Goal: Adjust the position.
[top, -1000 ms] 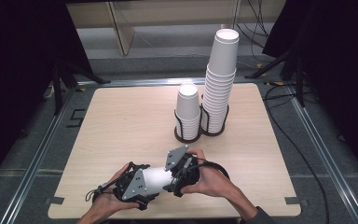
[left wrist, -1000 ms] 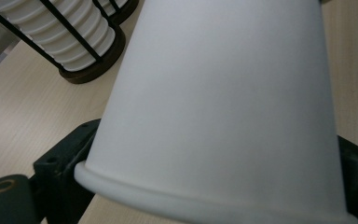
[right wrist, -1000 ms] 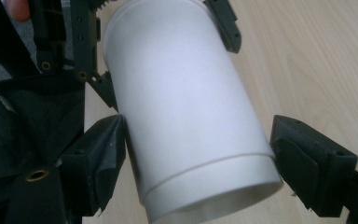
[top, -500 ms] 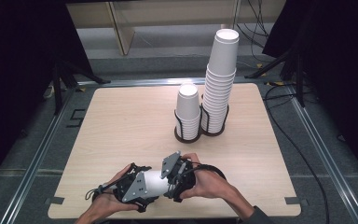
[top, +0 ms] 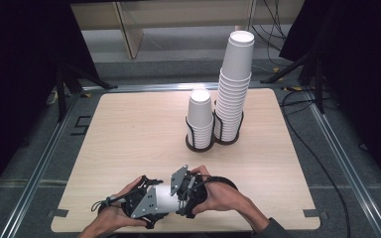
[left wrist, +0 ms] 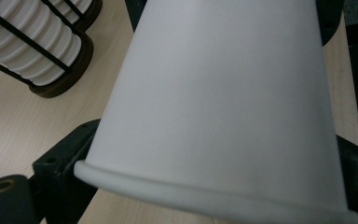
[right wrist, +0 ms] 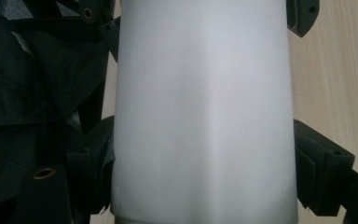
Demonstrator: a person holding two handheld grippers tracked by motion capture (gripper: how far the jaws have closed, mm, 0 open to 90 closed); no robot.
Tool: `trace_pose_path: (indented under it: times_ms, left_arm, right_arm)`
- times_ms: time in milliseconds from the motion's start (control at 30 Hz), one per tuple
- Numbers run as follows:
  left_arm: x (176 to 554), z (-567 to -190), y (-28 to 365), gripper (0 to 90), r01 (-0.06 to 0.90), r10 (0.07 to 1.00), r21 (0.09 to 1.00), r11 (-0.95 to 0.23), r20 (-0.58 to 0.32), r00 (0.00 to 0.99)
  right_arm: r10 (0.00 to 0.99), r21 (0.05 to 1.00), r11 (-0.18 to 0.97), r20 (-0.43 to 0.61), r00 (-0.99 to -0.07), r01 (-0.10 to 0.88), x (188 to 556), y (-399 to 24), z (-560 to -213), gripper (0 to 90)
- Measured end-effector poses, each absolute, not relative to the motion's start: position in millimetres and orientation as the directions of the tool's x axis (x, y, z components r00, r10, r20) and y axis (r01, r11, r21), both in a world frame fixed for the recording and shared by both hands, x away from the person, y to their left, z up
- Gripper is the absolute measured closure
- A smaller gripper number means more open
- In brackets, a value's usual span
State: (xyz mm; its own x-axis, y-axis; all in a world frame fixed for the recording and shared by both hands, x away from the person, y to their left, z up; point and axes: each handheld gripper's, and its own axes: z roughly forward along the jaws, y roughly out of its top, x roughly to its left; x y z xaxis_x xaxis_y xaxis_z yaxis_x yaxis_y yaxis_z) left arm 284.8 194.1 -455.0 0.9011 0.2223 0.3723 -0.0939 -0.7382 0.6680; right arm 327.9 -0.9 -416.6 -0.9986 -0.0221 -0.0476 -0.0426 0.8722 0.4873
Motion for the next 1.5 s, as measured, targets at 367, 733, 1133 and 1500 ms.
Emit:
trace_pose_path:
  times_ms: [367,733,1133,1500]
  left_arm:
    - [287.4,-453.8,199.3,4.6,-0.057,0.301,0.782,-0.621,0.305,0.903]
    - [289.2,-452.4,207.4,6.9,-0.030,0.313,0.840,-0.542,0.235,0.920]
    - [298.6,-450.9,216.2,14.4,0.133,0.426,0.936,-0.327,0.021,0.904]
    - [300.9,-446.9,220.2,14.4,0.186,0.442,0.960,-0.211,-0.077,0.894]
  right_arm:
    - [-0.015,0.560,0.829,0.001,-1.000,-0.012,335.7,-14.5,-409.4,22.9]
    - [-0.021,0.600,0.800,0.022,-1.000,-0.003,338.8,-30.7,-401.2,23.0]
    - [0.109,0.772,0.625,0.061,-0.992,0.116,358.5,-63.8,-387.1,22.8]
    - [0.071,0.823,0.557,0.080,-0.994,0.106,360.9,-62.9,-397.4,22.7]
